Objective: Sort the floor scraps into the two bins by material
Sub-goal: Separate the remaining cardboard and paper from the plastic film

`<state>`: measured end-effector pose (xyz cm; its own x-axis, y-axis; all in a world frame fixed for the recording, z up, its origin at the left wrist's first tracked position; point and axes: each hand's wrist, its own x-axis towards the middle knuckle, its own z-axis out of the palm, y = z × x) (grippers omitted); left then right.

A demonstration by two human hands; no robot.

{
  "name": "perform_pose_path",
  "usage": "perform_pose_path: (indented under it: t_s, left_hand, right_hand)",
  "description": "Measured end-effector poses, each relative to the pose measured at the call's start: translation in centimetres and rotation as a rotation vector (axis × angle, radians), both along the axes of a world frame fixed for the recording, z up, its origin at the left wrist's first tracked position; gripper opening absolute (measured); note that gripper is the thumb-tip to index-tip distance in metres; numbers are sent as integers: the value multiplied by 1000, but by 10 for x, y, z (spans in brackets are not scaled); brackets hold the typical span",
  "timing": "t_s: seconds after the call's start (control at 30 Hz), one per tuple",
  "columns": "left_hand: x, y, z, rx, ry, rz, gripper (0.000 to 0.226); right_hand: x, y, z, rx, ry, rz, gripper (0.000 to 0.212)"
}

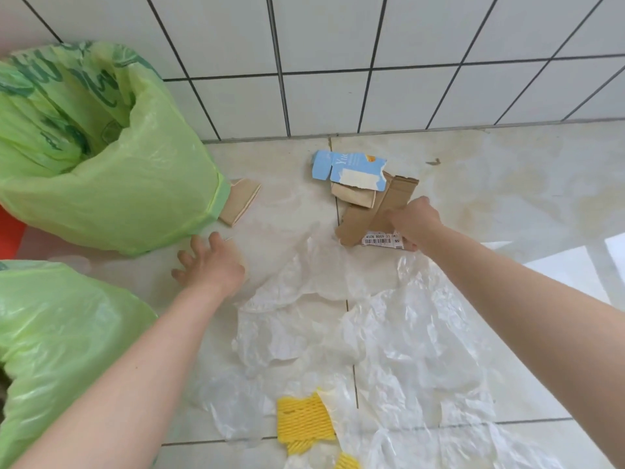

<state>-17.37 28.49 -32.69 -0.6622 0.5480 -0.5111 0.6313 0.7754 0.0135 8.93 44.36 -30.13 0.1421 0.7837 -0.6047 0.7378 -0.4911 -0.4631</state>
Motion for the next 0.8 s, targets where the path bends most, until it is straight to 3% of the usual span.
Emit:
perform_pose_path:
  t_s: [0.23,0.37,0.57,0.8]
  left_hand:
    - [-3,0,-10,117,-84,-18,66]
    - [-1,-1,-2,227,-159,83,67]
    - [7,9,22,386,-222,73,52]
    - [12,28,56,621,-253,115,15]
  right_hand:
    - [-14,6,-15,-82,258,-208,37]
    - [-16,3,-13,-76,357,-268,7]
    - [2,-13,-3,-21,359,-168,6]
    - [46,-7,14,47,292,-270,20]
